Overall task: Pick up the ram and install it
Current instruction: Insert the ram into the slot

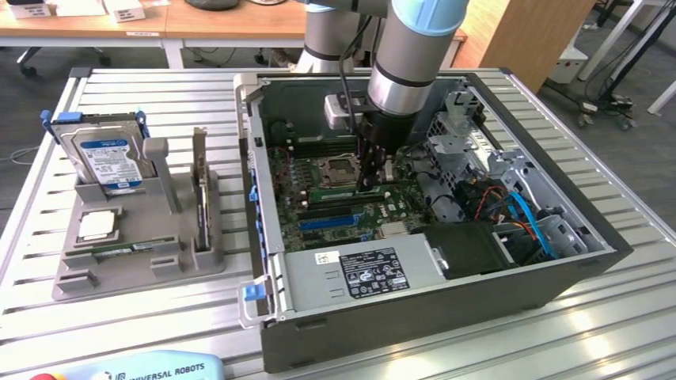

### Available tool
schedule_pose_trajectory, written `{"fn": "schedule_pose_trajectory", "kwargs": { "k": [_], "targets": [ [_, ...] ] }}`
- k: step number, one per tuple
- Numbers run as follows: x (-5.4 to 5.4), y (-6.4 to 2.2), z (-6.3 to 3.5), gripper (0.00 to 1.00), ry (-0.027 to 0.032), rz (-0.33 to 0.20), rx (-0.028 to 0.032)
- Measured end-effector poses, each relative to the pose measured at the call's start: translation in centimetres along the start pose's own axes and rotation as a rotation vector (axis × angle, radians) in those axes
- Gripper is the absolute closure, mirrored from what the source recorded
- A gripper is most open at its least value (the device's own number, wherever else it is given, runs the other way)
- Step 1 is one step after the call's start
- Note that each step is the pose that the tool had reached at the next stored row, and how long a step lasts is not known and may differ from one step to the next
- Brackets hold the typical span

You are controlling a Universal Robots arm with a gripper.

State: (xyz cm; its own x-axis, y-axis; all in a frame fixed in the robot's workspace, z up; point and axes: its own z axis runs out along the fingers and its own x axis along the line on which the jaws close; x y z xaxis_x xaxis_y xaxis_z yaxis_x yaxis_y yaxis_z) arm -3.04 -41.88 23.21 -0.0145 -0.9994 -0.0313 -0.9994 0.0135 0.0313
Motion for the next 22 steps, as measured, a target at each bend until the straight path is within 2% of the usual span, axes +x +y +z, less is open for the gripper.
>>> {"fn": "schedule_pose_trajectory", "kwargs": {
  "k": [22],
  "targets": [
    [0.00, -0.08, 0.00, 0.89, -0.0005, 0.011, 0.0004]
  ]
}}
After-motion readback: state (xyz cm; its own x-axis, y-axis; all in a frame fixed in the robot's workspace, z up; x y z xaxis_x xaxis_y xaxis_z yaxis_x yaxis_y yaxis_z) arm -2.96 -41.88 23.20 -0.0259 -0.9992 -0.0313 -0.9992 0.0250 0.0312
